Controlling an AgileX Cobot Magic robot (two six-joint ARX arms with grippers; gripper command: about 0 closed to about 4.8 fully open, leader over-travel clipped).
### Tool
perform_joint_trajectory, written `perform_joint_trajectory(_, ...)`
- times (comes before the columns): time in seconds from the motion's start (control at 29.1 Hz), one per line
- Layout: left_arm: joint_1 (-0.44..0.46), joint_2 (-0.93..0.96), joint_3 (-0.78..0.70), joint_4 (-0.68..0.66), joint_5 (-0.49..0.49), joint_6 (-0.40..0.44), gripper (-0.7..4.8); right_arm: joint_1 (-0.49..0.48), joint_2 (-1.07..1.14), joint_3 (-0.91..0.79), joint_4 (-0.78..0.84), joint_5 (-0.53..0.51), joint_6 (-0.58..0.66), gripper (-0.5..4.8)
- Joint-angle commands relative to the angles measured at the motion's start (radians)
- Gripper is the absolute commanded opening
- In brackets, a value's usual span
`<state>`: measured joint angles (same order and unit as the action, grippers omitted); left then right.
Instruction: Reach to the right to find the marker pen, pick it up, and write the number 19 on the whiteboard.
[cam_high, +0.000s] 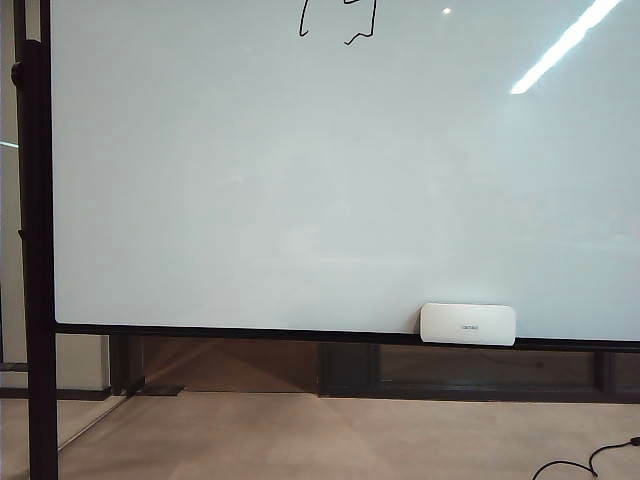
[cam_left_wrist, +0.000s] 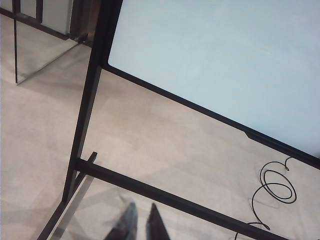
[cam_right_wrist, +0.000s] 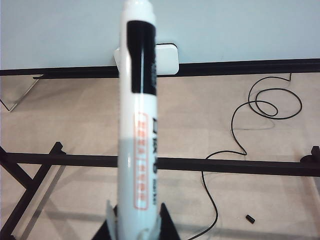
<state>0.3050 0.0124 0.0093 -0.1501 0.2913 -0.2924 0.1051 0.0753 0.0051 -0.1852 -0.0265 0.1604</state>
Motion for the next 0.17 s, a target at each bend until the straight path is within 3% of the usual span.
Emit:
perform_joint_trajectory(0.03, 0.0, 0.0, 0.001, -0.006, 0.001, -0.003, 0.35, 0.001, -0.001, 0.004, 0.006, 0.002, -0.001, -0.01)
perform_joint_trajectory(0.17, 0.0, 0.0, 0.001, -0.006, 0.001, -0.003, 0.35, 0.001, -0.001, 0.004, 0.006, 0.002, -0.001, -0.01)
